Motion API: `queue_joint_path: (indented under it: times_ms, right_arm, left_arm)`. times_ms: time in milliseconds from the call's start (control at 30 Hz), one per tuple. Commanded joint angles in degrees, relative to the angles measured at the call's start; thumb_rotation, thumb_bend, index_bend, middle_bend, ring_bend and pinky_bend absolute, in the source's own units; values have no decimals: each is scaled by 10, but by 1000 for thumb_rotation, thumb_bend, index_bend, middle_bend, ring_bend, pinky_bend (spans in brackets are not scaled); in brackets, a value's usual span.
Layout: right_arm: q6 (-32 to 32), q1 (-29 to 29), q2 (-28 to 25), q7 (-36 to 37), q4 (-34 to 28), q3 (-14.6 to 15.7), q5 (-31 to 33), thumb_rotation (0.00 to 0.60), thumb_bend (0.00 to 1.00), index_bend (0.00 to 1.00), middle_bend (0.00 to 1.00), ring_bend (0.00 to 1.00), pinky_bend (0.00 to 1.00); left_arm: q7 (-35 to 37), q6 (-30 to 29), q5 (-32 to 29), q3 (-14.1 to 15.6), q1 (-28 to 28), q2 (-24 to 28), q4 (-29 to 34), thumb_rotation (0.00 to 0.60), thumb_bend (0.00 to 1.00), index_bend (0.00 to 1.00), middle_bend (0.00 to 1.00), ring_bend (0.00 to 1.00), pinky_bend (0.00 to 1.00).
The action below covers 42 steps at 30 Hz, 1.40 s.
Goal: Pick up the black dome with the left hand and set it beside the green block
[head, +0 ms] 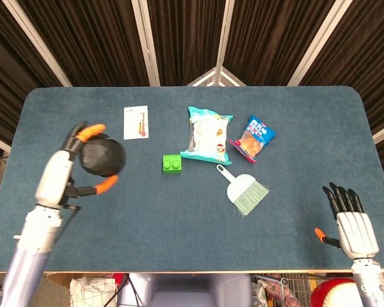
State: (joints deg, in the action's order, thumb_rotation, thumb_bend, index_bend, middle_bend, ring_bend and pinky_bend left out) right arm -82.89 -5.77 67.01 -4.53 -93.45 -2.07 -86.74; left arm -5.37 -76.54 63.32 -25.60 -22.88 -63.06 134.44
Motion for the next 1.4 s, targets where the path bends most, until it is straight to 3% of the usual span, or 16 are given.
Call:
queue_joint_path:
  times_ms: [33,233,400,467,533,733,800,900,1000,1033,1067,1233,1400]
  right_arm:
    - [0,1,-1,0,0,1,0,600,209,0,0,40,0]
    - [1,2,-1,-1,-2,4,-4,600,209,0,0,40,0]
    - [8,-3,12,-10,5,-3,7,600,209,0,0,40,0]
    - [9,-3,13,-11,7,-3,8,600,208,0,0,40,0]
    - [11,-3,14,-11,7,-2,8,600,208,0,0,40,0]
    - [10,-4,15,-16,4,-2,4,600,208,0,0,40,0]
    - [14,-6,16,-19,3,0,5,600,208,0,0,40,0]
    - [21,-10,17,-19,1,0,5,600,209,0,0,40,0]
    - [21,-10,16,-19,-1,0,4,600,209,0,0,40,0]
    - [21,-10,16,-18,-2,1,3,600,209,0,0,40,0]
    - [22,-10,16,-18,-2,0,4,600,209,0,0,40,0]
    - [27,-12,21,-19,6,0,9,600,208,0,0,40,0]
    - [29,-12,22,-21,8,0,13,600,208,0,0,40,0]
  left_arm:
    - [72,35,-18,19,24,26,-74,600,521,183,433,0,0]
    - [134,135,-35,83,-4,-52,-249,600,521,188,424,0,0]
    - [86,166,-43,120,-37,-130,-329,600,521,185,416,0,0]
    - [59,149,-39,115,-45,-139,-308,600,521,182,416,0,0]
    - [46,119,-23,97,-46,-128,-245,600,521,183,418,0,0]
    - [5,20,54,28,-26,-29,-7,600,524,179,429,0,0]
    - [12,-8,109,16,-14,-10,5,600,524,179,434,0,0]
    - [32,-40,168,36,23,19,5,600,524,178,437,0,0]
    - [29,-36,123,66,48,45,3,600,524,172,437,0,0]
    - [50,3,57,87,43,33,-57,600,524,172,437,0,0]
    - [68,28,30,90,32,19,-99,600,524,174,437,0,0]
    - [94,123,-47,116,-14,-88,-297,600,524,173,426,0,0]
    - [101,133,-37,113,-33,-136,-348,600,524,166,421,0,0]
